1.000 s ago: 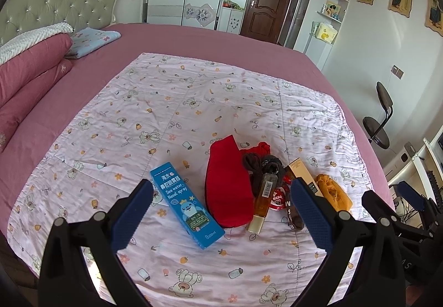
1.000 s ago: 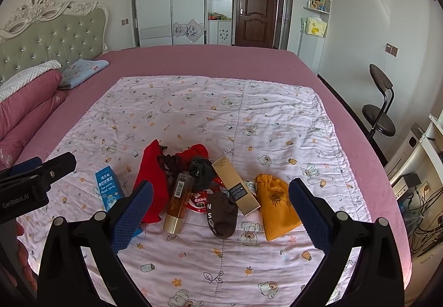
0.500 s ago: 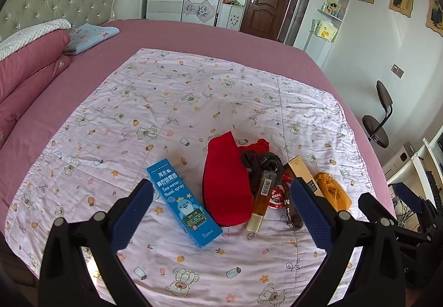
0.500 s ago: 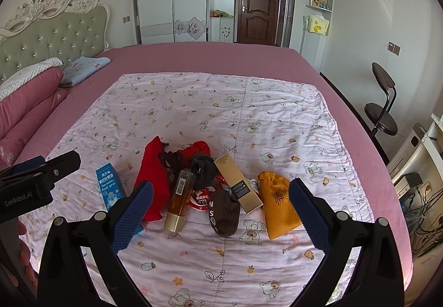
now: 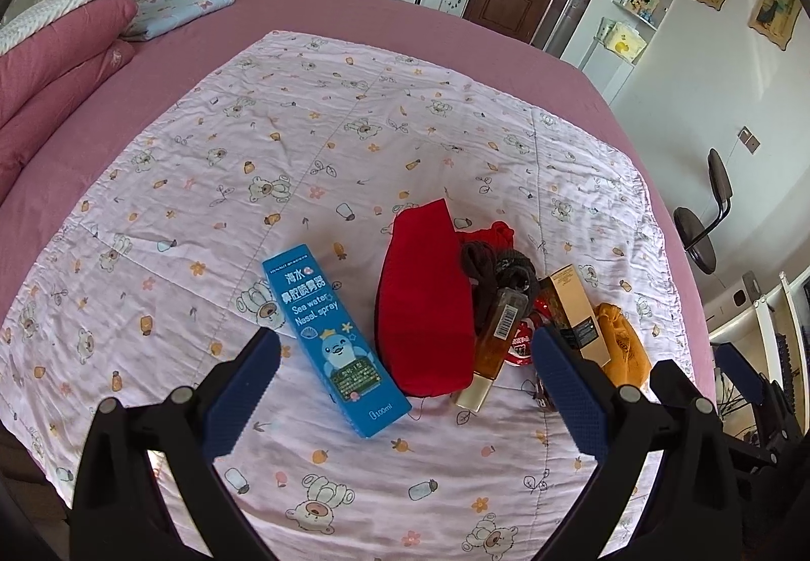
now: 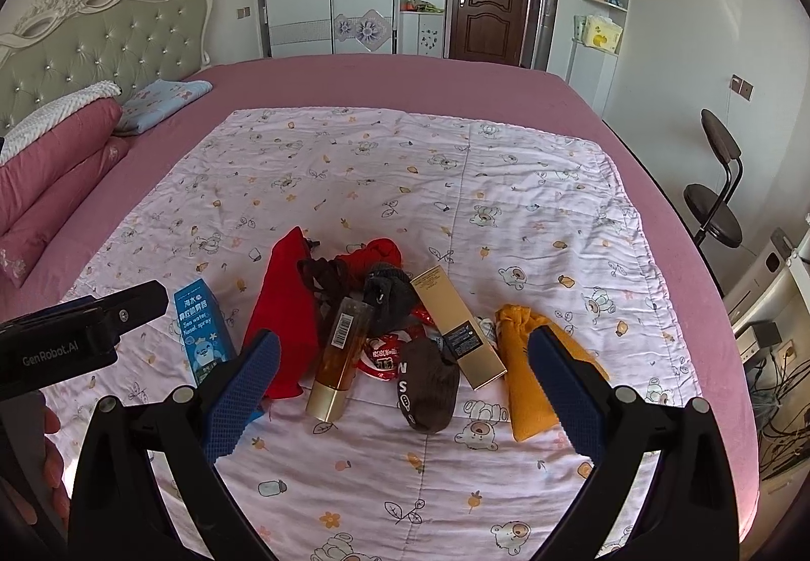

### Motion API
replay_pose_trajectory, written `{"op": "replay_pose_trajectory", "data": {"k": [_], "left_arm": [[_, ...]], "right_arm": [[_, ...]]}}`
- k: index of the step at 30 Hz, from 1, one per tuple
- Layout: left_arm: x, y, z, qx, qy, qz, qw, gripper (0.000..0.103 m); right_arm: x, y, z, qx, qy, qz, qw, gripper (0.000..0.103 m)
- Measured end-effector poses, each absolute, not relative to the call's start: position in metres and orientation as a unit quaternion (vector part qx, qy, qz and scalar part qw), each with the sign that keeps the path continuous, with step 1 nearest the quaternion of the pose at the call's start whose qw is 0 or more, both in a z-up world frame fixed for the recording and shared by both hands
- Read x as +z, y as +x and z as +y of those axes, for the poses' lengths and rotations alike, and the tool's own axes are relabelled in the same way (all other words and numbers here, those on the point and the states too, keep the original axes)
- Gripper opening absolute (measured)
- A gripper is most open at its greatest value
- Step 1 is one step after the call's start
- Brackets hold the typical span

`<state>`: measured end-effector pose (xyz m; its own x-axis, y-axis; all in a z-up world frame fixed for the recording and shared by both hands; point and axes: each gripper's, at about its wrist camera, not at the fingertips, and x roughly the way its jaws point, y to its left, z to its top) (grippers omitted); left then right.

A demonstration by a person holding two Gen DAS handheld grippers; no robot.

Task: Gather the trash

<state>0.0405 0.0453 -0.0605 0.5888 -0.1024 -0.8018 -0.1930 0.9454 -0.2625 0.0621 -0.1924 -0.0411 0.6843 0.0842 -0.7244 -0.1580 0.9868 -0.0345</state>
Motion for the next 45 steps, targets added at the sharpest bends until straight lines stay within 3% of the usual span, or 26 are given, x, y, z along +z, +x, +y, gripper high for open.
{"op": "replay_pose_trajectory", "data": {"k": [9, 20, 22, 24, 27, 33, 38, 43, 45], "left_arm": [[-0.132, 0.071, 0.063, 0.055, -0.239, 0.549, 0.799, 0.099], [-0.208, 0.103, 0.096, 0.118, -0.348, 0.606, 0.706, 0.098], [-0.219, 0.108, 0.102, 0.122, -0.363, 0.613, 0.691, 0.091], [-0.229, 0.112, 0.105, 0.118, -0.373, 0.626, 0.674, 0.064], [-0.238, 0.115, 0.112, 0.115, -0.391, 0.634, 0.657, 0.047], [-0.234, 0.114, 0.123, 0.097, -0.387, 0.622, 0.674, 0.046], [-0.228, 0.107, 0.132, 0.086, -0.390, 0.614, 0.681, 0.046], [-0.223, 0.092, 0.146, 0.077, -0.406, 0.603, 0.682, 0.046], [-0.221, 0.086, 0.150, 0.077, -0.403, 0.602, 0.685, 0.046]], "right_arm": [[-0.074, 0.090, -0.174, 0.086, -0.059, 0.415, 0.904, 0.095], [-0.106, 0.123, -0.155, 0.108, -0.062, 0.443, 0.888, 0.095], [-0.110, 0.127, -0.152, 0.111, -0.060, 0.449, 0.885, 0.095], [-0.113, 0.131, -0.149, 0.117, -0.058, 0.454, 0.881, 0.095], [-0.119, 0.137, -0.144, 0.126, -0.054, 0.464, 0.875, 0.095], [-0.131, 0.154, -0.133, 0.158, -0.032, 0.485, 0.860, 0.093], [-0.148, 0.163, -0.117, 0.182, -0.011, 0.515, 0.838, 0.082], [-0.167, 0.170, -0.110, 0.172, 0.021, 0.534, 0.827, 0.082], [-0.173, 0.173, -0.104, 0.171, 0.020, 0.541, 0.823, 0.076]]}}
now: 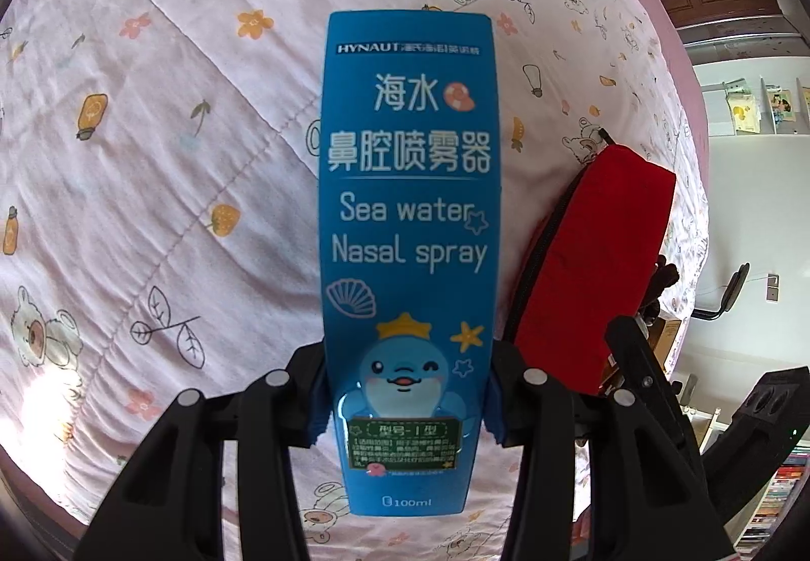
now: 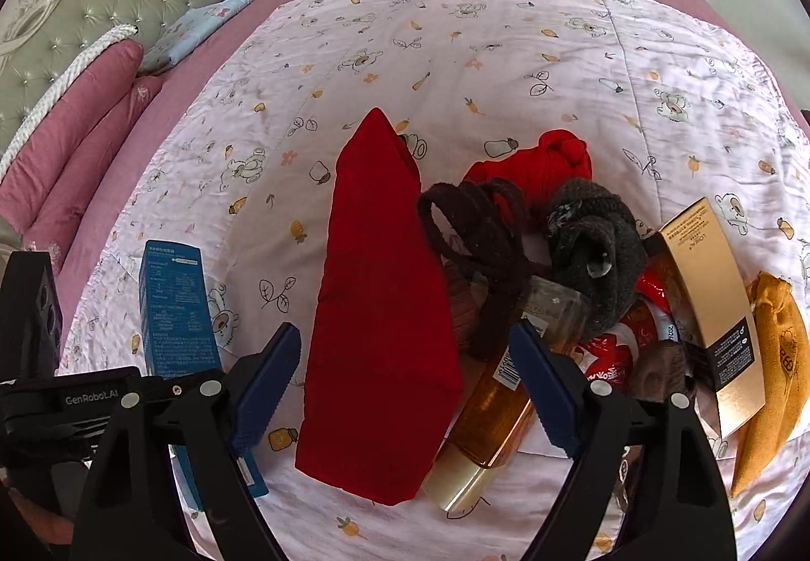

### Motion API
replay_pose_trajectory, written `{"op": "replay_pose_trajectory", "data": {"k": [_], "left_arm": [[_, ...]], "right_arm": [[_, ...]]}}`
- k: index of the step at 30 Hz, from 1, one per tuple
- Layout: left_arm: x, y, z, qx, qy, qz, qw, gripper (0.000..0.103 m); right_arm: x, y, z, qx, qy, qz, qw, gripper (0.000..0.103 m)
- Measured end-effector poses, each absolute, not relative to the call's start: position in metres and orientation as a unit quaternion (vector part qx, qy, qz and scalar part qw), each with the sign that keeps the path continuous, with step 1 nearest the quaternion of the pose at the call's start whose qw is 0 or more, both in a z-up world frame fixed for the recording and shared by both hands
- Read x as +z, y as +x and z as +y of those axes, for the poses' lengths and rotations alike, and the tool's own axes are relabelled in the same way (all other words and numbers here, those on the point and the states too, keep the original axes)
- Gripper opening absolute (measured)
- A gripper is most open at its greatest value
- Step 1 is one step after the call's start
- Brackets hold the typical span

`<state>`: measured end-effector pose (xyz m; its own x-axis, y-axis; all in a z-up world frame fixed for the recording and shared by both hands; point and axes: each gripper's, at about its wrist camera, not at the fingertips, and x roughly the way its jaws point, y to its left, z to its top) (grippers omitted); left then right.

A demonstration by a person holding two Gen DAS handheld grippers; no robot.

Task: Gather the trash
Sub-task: 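Grasp the blue nasal spray box with the left tool while the right tool grasps the red cloth, then carry both items over the yellow bin and open both tools to drop them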

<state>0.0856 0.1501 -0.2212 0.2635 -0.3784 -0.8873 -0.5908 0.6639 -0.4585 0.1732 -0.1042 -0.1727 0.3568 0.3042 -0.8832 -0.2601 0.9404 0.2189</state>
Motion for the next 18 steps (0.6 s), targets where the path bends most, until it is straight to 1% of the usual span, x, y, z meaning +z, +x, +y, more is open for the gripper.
{"op": "replay_pose_trajectory", "data": {"k": [2, 3, 5, 6, 7, 8, 11, 18], "left_arm": [[-0.220, 0.079, 0.154, 0.074, -0.404, 0.600, 0.687, 0.046], [-0.219, 0.077, 0.156, 0.073, -0.405, 0.600, 0.686, 0.046], [-0.217, 0.072, 0.158, 0.067, -0.407, 0.599, 0.686, 0.046], [-0.215, 0.072, 0.159, 0.066, -0.406, 0.598, 0.688, 0.046], [-0.212, 0.071, 0.158, 0.063, -0.405, 0.597, 0.690, 0.046], [-0.209, 0.071, 0.157, 0.058, -0.400, 0.597, 0.693, 0.046], [-0.200, 0.069, 0.150, 0.039, -0.386, 0.602, 0.698, 0.046], [-0.173, 0.066, 0.109, -0.040, -0.345, 0.611, 0.711, 0.046]], "right_arm": [[-0.183, 0.177, -0.099, 0.170, 0.030, 0.562, 0.809, 0.056], [-0.189, 0.179, -0.098, 0.167, 0.035, 0.572, 0.802, 0.052], [-0.193, 0.178, -0.098, 0.150, 0.037, 0.578, 0.801, 0.028], [-0.194, 0.178, -0.099, 0.150, 0.045, 0.580, 0.800, 0.025], [-0.192, 0.177, -0.102, 0.150, 0.054, 0.579, 0.799, 0.018], [-0.190, 0.175, -0.104, 0.152, 0.062, 0.578, 0.799, 0.013], [-0.175, 0.164, -0.109, 0.158, 0.077, 0.571, 0.802, 0.005], [-0.131, 0.125, -0.139, 0.150, 0.130, 0.543, 0.816, 0.003]]}}
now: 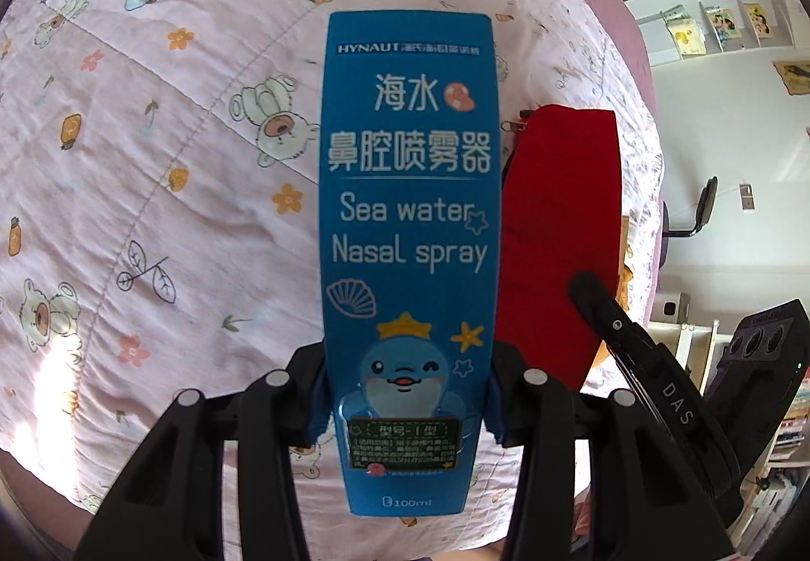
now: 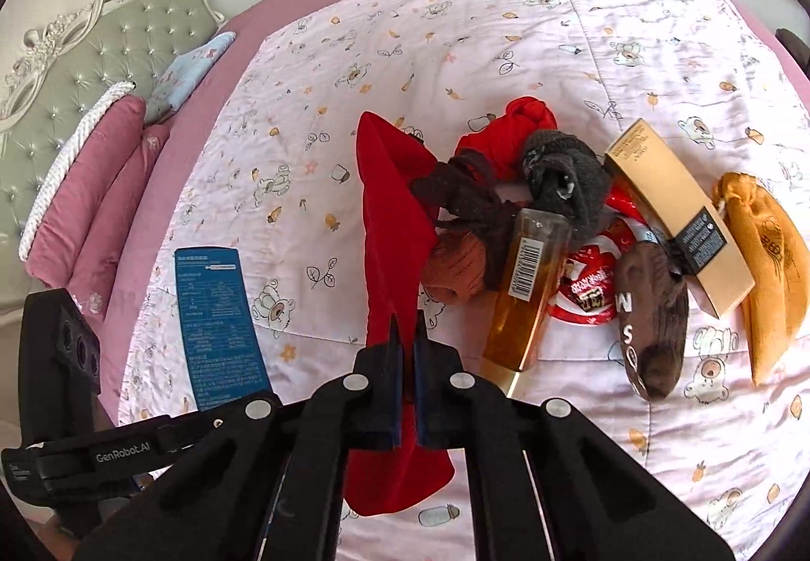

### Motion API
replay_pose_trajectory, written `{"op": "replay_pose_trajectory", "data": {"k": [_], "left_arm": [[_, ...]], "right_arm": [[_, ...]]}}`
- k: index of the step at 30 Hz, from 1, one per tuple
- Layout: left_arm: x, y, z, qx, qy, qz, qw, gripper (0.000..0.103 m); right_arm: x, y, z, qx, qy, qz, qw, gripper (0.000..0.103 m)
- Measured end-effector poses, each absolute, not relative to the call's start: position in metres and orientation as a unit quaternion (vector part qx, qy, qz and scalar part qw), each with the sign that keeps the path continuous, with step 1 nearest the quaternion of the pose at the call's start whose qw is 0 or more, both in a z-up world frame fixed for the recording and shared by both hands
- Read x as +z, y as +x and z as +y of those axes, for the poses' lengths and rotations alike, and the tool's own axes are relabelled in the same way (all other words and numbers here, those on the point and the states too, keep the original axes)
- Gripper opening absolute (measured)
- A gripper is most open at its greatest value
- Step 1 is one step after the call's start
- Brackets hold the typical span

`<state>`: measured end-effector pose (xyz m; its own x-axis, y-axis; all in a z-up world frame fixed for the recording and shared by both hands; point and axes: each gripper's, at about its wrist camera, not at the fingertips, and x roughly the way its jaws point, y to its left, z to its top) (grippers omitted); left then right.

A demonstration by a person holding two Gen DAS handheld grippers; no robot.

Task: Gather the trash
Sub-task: 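Carry both items over the yellow bin and open both tools to drop them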

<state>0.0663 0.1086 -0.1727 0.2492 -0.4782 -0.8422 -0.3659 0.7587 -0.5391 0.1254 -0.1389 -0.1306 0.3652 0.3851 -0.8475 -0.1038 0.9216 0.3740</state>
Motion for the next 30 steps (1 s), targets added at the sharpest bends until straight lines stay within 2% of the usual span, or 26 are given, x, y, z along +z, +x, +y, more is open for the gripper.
{"op": "replay_pose_trajectory", "data": {"k": [10, 22, 30], "left_arm": [[-0.135, 0.057, 0.005, -0.170, -0.260, 0.642, 0.701, 0.046], [-0.117, 0.025, -0.206, -0.325, -0.122, 0.684, 0.642, 0.046], [-0.133, -0.058, -0.328, -0.415, -0.014, 0.684, 0.599, 0.046]], "right_arm": [[-0.073, 0.043, -0.241, 0.082, 0.220, 0.491, 0.839, 0.003], [-0.050, -0.099, -0.399, -0.101, 0.300, 0.437, 0.842, 0.003], [-0.054, -0.241, -0.473, -0.264, 0.352, 0.385, 0.811, 0.003]]}}
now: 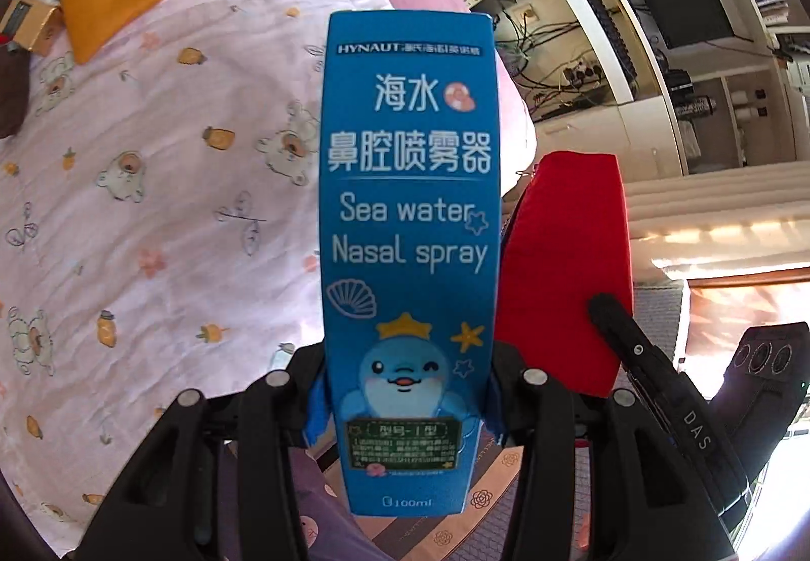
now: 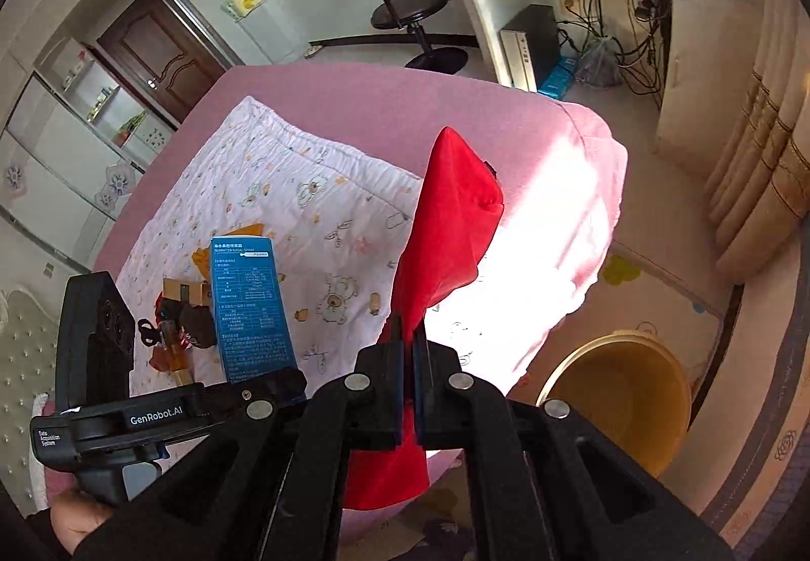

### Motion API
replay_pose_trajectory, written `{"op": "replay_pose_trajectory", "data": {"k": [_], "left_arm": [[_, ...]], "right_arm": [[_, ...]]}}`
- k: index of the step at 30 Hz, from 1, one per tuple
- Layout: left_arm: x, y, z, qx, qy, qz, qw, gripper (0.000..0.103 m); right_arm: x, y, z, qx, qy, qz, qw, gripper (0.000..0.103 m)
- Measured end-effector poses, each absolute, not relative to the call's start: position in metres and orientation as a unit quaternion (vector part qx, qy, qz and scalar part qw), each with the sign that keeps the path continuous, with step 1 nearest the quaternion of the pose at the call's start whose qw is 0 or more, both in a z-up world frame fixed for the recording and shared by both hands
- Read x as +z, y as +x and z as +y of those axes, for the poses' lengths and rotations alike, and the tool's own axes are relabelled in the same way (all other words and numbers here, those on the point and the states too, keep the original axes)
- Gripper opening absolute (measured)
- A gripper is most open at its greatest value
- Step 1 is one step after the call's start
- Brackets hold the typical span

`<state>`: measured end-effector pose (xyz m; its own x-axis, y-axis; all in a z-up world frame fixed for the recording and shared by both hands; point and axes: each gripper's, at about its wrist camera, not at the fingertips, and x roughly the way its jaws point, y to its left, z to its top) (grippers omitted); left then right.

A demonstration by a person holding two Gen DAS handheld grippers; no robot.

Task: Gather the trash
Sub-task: 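Carry both items over the yellow bin and open both tools to drop them, then move both open tools back over the pile on the quilt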

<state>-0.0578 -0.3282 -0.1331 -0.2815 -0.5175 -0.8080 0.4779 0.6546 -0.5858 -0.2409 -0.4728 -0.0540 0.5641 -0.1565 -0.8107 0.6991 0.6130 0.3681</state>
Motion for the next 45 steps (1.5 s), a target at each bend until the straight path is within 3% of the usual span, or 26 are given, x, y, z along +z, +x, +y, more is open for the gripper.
{"op": "replay_pose_trajectory", "data": {"k": [11, 18, 19, 21, 22, 26, 34, 45], "left_arm": [[-0.199, -0.180, -0.419, -0.474, 0.120, 0.700, 0.521, 0.046], [-0.232, -0.233, -0.455, -0.506, 0.186, 0.678, 0.500, 0.047], [-0.232, -0.237, -0.460, -0.509, 0.192, 0.673, 0.502, 0.050], [-0.229, -0.244, -0.469, -0.519, 0.202, 0.660, 0.504, 0.080], [-0.226, -0.246, -0.472, -0.524, 0.206, 0.653, 0.507, 0.080], [-0.216, -0.250, -0.477, -0.534, 0.228, 0.625, 0.522, 0.083], [-0.159, -0.200, -0.455, -0.502, 0.186, 0.555, 0.637, 0.084], [-0.099, -0.078, -0.363, -0.387, 0.086, 0.525, 0.753, 0.085]], "right_arm": [[-0.130, -0.388, -0.499, -0.397, 0.438, 0.373, 0.715, 0.003], [-0.170, -0.430, -0.505, -0.428, 0.453, 0.380, 0.683, 0.004], [-0.169, -0.435, -0.506, -0.435, 0.450, 0.377, 0.683, 0.008], [-0.169, -0.444, -0.508, -0.443, 0.450, 0.373, 0.680, 0.032], [-0.167, -0.447, -0.509, -0.449, 0.449, 0.369, 0.679, 0.042], [-0.162, -0.456, -0.511, -0.460, 0.445, 0.367, 0.676, 0.042], [-0.119, -0.412, -0.516, -0.425, 0.407, 0.344, 0.732, 0.041], [-0.069, -0.245, -0.487, -0.269, 0.328, 0.369, 0.827, 0.041]]}}
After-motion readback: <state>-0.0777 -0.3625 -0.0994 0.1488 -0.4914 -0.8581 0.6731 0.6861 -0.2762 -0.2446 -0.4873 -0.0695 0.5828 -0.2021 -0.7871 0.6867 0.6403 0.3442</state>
